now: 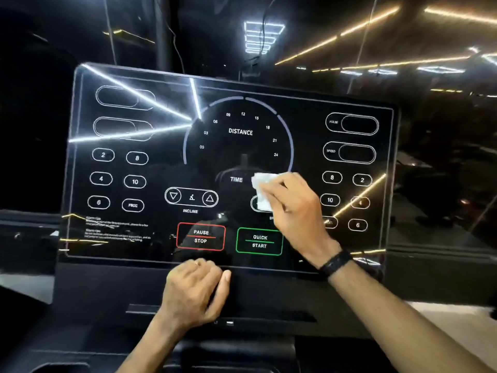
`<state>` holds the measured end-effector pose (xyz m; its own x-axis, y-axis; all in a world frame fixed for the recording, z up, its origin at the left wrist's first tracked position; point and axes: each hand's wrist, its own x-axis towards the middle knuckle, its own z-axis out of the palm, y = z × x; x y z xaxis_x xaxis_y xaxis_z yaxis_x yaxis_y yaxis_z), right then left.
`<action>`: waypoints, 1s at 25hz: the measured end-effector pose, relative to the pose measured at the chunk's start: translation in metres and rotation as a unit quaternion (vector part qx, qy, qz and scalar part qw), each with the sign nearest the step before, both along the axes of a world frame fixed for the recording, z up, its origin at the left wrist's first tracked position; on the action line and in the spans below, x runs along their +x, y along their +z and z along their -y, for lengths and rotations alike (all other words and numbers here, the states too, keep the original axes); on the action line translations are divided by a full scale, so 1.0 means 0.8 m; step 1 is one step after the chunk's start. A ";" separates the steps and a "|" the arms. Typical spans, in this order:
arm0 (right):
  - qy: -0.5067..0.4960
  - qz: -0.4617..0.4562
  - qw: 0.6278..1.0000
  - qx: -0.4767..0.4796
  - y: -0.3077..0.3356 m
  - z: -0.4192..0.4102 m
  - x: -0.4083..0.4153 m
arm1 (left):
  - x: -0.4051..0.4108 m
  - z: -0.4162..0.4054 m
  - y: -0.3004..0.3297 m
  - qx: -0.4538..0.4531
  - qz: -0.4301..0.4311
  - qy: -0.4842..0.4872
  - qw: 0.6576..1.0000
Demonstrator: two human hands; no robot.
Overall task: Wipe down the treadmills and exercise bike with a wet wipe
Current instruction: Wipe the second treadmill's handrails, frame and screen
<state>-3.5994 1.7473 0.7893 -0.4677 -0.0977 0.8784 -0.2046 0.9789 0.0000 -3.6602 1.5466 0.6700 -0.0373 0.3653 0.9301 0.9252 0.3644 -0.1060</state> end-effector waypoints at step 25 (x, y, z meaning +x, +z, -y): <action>-0.004 0.098 0.989 0.110 -0.094 0.003 0.086 | 0.000 -0.006 -0.006 -0.083 0.011 -0.006 0.996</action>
